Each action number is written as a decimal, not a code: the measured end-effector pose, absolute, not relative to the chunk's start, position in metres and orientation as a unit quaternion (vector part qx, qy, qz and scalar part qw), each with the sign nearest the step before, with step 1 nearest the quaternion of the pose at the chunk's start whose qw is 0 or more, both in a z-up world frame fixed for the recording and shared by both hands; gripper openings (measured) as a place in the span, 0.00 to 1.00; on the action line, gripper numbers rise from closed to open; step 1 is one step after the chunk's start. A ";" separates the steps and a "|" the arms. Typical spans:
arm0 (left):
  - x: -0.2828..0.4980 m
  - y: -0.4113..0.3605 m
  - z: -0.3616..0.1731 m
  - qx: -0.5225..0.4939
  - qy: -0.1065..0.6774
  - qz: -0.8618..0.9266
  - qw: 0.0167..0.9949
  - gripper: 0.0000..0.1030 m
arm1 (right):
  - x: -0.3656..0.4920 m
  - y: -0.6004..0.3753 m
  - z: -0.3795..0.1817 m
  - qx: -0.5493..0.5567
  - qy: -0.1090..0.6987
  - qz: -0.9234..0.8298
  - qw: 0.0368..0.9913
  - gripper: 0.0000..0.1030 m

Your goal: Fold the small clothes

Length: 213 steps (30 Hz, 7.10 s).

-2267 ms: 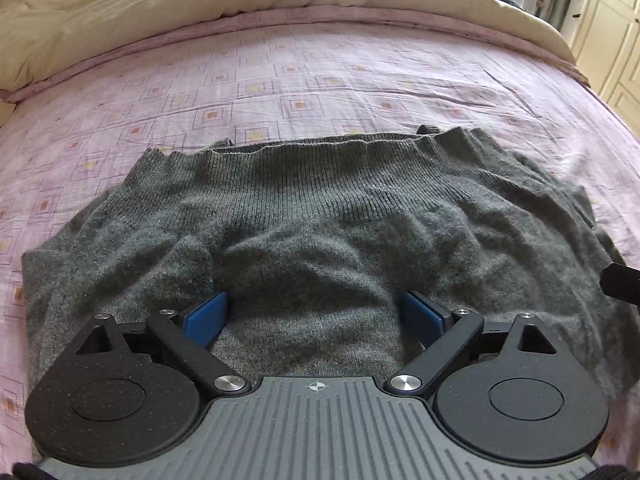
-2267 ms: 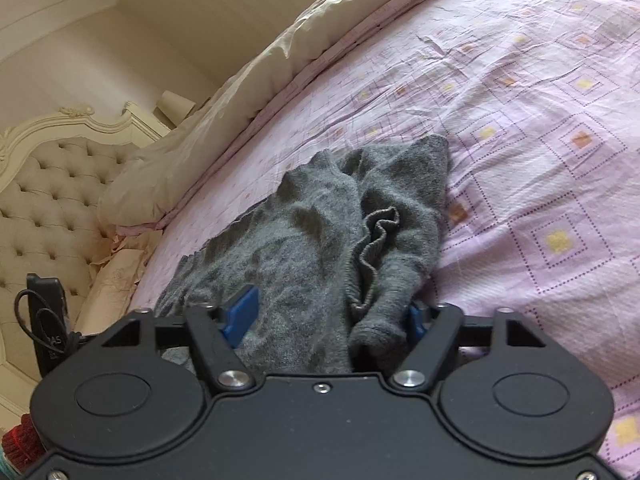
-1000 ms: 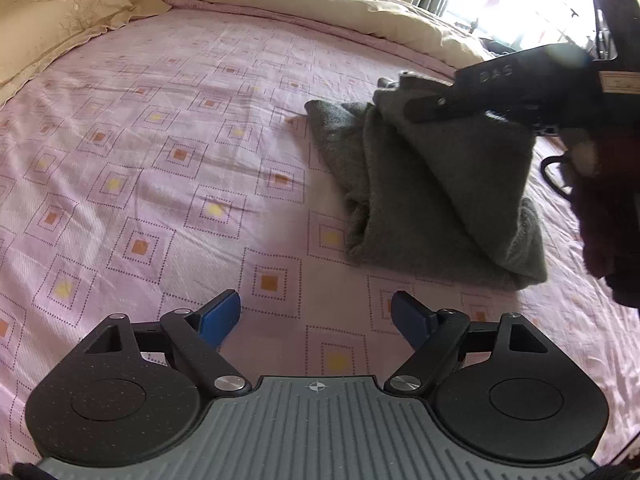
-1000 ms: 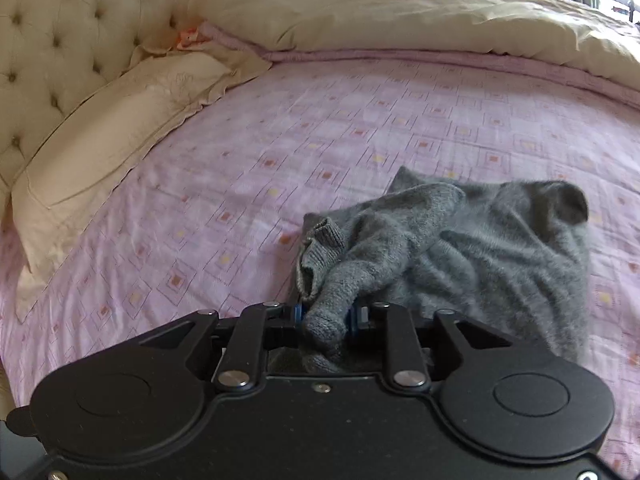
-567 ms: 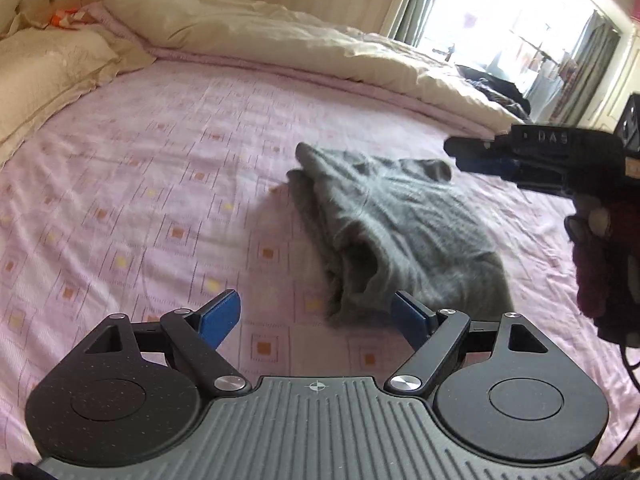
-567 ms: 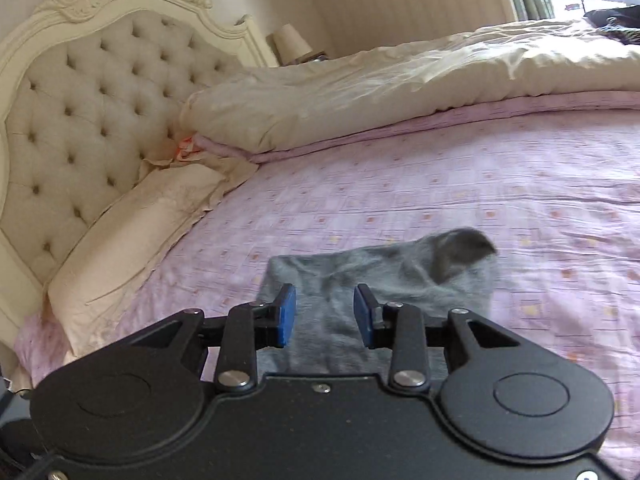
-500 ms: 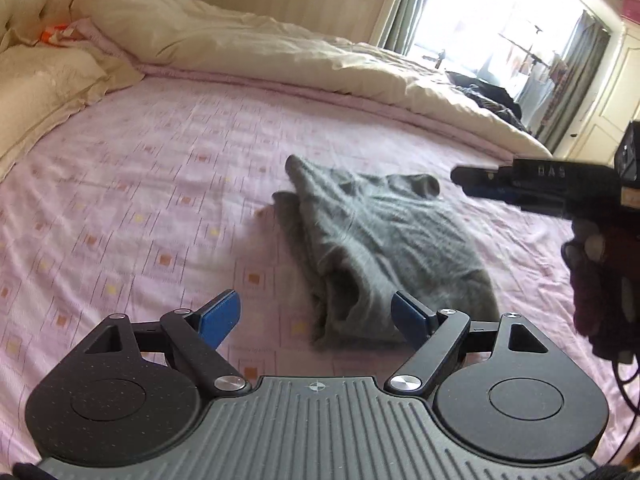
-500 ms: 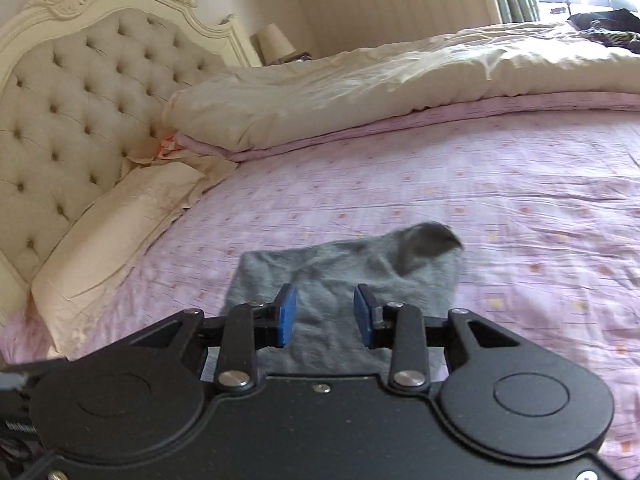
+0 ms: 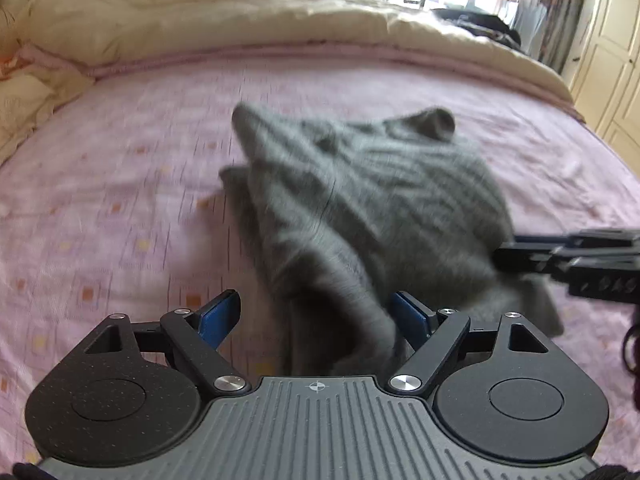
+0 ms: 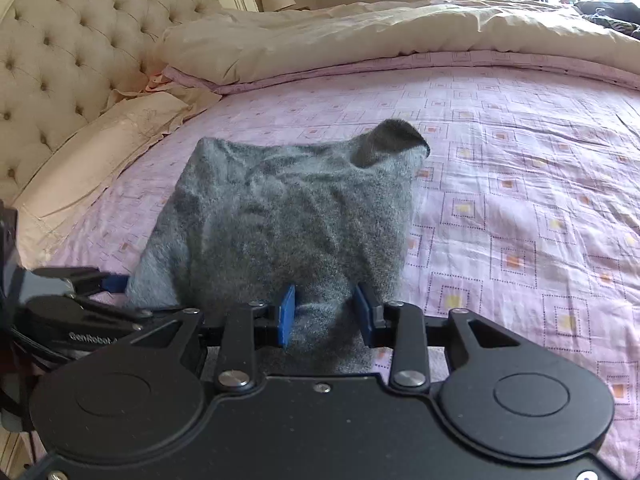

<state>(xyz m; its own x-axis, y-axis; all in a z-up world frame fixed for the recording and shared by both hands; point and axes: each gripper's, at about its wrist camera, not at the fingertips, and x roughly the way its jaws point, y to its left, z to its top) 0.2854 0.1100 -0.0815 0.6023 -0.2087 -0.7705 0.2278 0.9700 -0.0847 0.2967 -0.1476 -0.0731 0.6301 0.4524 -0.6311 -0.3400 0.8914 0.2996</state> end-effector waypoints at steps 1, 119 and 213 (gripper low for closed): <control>0.282 0.116 -0.089 0.000 0.434 -0.122 0.893 0.82 | 0.299 -0.152 -0.068 0.084 0.354 0.222 0.905 0.44; 0.126 0.091 -0.096 -0.092 0.358 -0.118 0.922 0.67 | 0.145 -0.173 -0.087 0.054 0.300 0.260 0.916 0.54; -0.011 0.042 -0.022 0.017 0.379 0.003 0.925 0.91 | -0.009 -0.193 -0.040 0.078 0.347 0.034 0.934 1.00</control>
<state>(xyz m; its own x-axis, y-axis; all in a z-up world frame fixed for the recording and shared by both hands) -0.0113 0.0417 -0.0221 0.7123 0.0188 -0.7017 0.0076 0.9994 0.0346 -0.0087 -0.1927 -0.0403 0.7567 0.1182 -0.6430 -0.0094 0.9854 0.1700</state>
